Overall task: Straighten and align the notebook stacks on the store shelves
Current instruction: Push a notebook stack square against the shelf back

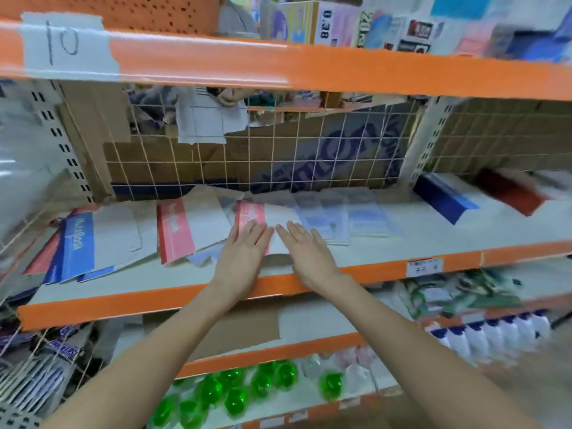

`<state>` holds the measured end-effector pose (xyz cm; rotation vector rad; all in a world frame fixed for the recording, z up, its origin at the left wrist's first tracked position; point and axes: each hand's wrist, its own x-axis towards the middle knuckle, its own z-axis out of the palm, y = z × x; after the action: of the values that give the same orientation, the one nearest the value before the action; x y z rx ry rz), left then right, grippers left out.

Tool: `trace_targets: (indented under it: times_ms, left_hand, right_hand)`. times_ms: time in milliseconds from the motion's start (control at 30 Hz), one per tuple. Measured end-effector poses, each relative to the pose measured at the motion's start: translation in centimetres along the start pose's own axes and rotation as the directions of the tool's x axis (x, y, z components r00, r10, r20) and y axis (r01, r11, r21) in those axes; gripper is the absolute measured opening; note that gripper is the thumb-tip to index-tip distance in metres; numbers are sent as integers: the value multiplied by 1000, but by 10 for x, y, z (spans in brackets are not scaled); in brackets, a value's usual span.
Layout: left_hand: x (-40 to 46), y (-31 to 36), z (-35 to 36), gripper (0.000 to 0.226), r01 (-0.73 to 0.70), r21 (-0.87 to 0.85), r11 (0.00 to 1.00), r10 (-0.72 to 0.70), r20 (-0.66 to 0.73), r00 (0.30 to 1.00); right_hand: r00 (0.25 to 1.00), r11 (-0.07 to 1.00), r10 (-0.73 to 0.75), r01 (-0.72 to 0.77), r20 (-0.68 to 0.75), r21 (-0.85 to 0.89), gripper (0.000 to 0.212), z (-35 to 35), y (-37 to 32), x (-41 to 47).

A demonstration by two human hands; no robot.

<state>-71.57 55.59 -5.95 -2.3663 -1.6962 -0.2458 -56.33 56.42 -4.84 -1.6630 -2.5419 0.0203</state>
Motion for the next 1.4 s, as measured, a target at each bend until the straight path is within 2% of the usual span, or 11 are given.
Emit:
trace_targets:
  times_ms: [300, 533, 700, 800, 833, 967, 1067, 1167, 1400]
  left_hand:
    - [67, 112, -25, 63, -150, -12, 989, 148, -93, 985]
    - [121, 272, -21, 65, -316, -102, 943, 300, -145, 943]
    - [145, 401, -21, 51, -451, -222, 864, 380, -299, 875]
    - [163, 461, -19, 60, -485, -222, 846, 423, -277, 863]
    - [169, 478, -19, 60, -499, -221, 838, 443, -258, 859]
    - [199, 534, -14, 62, -576, -191, 795, 502, -326, 801]
    - [226, 563, -9, 63, -594, -186, 783, 499, -384, 777]
    - [262, 585, 2, 65, -590, -214, 778, 496, -367, 787]
    - [353, 626, 33, 53, -504, -353, 788, 416, -298, 859]
  right_hand:
    - [979, 986, 164, -164, -124, 8, 79, -39, 113, -49]
    - [935, 951, 302, -308, -183, -3, 77, -49, 259, -133]
    - [903, 915, 386, -401, -190, -50, 76, -53, 365, -208]
    - [872, 885, 447, -464, -201, -44, 77, -55, 415, -244]
    - [861, 874, 468, -484, -200, -38, 77, -54, 430, -253]
    - [819, 835, 542, -550, -188, 11, 81, -54, 484, -274]
    - [805, 833, 541, -554, -243, 20, 77, -56, 522, -273]
    - [814, 842, 519, -540, -260, -10, 76, -61, 563, -260]
    - [867, 879, 471, -478, -162, -2, 78, -67, 665, -210]
